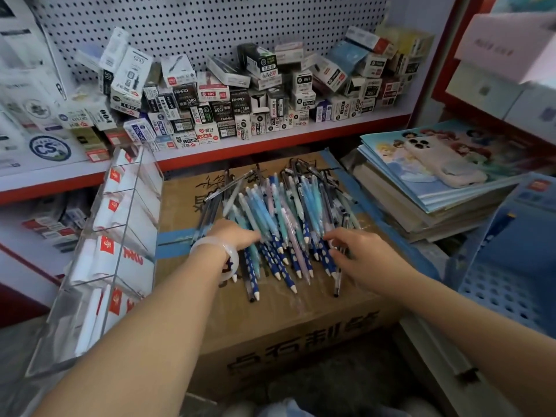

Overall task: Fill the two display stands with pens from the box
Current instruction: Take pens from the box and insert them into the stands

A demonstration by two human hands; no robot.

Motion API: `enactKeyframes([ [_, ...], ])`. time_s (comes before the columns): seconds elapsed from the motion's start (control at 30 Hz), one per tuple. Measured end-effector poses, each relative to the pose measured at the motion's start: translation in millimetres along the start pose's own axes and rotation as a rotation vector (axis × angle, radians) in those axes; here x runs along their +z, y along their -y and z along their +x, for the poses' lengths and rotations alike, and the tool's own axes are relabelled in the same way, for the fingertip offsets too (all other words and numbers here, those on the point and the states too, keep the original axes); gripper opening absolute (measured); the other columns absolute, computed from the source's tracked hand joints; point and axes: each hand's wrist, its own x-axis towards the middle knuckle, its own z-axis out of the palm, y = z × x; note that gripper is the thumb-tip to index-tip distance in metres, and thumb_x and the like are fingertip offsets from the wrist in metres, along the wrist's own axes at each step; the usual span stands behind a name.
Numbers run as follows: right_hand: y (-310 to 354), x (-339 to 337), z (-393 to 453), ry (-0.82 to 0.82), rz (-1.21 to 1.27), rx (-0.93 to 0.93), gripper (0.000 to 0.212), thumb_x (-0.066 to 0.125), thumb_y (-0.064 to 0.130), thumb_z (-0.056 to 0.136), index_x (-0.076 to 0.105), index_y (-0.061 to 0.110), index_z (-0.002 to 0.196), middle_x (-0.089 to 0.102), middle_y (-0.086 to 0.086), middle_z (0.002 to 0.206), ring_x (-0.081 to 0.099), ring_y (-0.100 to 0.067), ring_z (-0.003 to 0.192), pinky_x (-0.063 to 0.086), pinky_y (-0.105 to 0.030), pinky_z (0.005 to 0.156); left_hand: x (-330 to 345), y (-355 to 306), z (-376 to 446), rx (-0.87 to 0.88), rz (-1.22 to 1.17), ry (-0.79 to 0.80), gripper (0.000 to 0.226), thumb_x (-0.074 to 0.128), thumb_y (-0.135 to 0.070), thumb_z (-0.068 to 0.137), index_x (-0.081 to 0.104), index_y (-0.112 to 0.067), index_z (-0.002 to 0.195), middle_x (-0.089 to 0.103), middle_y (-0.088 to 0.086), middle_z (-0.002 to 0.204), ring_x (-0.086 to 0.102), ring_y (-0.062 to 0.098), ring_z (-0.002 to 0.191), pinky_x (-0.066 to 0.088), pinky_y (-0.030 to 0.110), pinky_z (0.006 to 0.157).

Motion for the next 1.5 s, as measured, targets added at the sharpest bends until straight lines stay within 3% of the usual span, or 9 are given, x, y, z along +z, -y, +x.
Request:
enactKeyframes([
  [0.23,-12,0,-7,-0.024,0.031,0.028,0.032,0.048,0.024,0.097,0.051,0.025,0.129,0.061,0.001,0.115,0.059,-0.012,0.092,0.050,-0.025,0.076,5,7,7,0.015,0.174,-0.095,0.029,0.057,-0.025,0.089,0.043,-0.011,0.068,0.042,0.003,0.063,0.041,0.014,0.050,0.030,0.024,0.042],
  [0.57,-14,-8,-18,-0.010,0.023,0.058,0.033,0.048,0.025,0.097,0.050,0.025,0.130,0.060,0.002,0.119,0.059,-0.013,0.101,0.048,-0.023,0.079,6,20,7,-0.031,-0.047,-0.142,0.025,0.056,-0.021,0.090,0.041,-0.010,0.073,0.047,0.005,0.069,0.048,0.016,0.056,0.039,0.026,0.046],
  [0.67,-11,-12,-22,-0.011,0.022,0.070,0.032,0.047,0.025,0.097,0.050,0.025,0.130,0.060,0.002,0.120,0.060,-0.014,0.098,0.052,-0.027,0.080,3,22,3,-0.069,-0.337,-0.043,0.016,0.053,-0.017,0.093,0.046,-0.003,0.095,0.050,0.011,0.073,0.053,0.024,0.060,0.054,0.035,0.054],
  [0.8,-5,-19,-28,-0.017,0.015,0.064,0.033,0.046,0.026,0.098,0.049,0.024,0.130,0.060,0.002,0.120,0.061,-0.016,0.095,0.052,-0.029,0.079,2,30,-6,-0.081,-0.537,0.039,0.013,0.048,-0.012,0.095,0.042,-0.002,0.100,0.048,0.013,0.071,0.052,0.023,0.054,0.046,0.023,0.032],
  [0.97,6,-29,-39,-0.009,0.017,0.044,0.033,0.045,0.024,0.098,0.049,0.022,0.131,0.061,0.000,0.118,0.060,-0.017,0.099,0.052,-0.033,0.085,-4,33,-22,0.066,-0.447,-0.074,0.015,0.045,-0.005,0.092,0.045,-0.003,0.077,0.047,0.007,0.047,0.043,0.020,0.047,0.039,0.024,0.043],
  [1.03,11,-34,-43,-0.015,0.021,0.030,0.032,0.045,0.023,0.099,0.049,0.020,0.130,0.061,0.000,0.117,0.061,-0.017,0.099,0.052,-0.033,0.086,-6,29,-35,0.130,-0.496,-0.075,0.019,0.044,-0.005,0.092,0.045,-0.005,0.074,0.044,0.007,0.052,0.040,0.018,0.046,0.037,0.021,0.038],
  [1.17,19,-47,-49,-0.035,0.050,0.017,0.032,0.044,0.021,0.099,0.050,0.018,0.130,0.061,0.000,0.117,0.060,-0.015,0.097,0.051,-0.030,0.085,-10,13,-55,0.327,-0.579,-0.051,0.017,0.045,-0.010,0.095,0.047,-0.006,0.078,0.042,0.005,0.058,0.039,0.015,0.047,0.037,0.021,0.039],
  [1.33,27,-64,-57,-0.113,0.154,0.018,0.032,0.044,0.020,0.098,0.052,0.017,0.129,0.062,-0.001,0.117,0.054,-0.008,0.086,0.045,-0.016,0.068,-7,-23,-92,0.532,-0.670,0.039,0.010,0.044,-0.008,0.095,0.050,-0.008,0.087,0.042,0.001,0.059,0.039,0.009,0.045,0.036,0.019,0.041],
  [1.5,29,-80,-69,-0.208,0.341,0.079,0.026,0.046,0.022,0.097,0.058,0.022,0.120,0.065,0.000,0.110,0.060,-0.013,0.098,0.050,-0.026,0.083,6,-56,-132,0.660,-0.655,0.161,0.010,0.043,-0.003,0.093,0.047,-0.008,0.086,0.040,0.000,0.060,0.038,0.008,0.043,0.034,0.018,0.041],
])
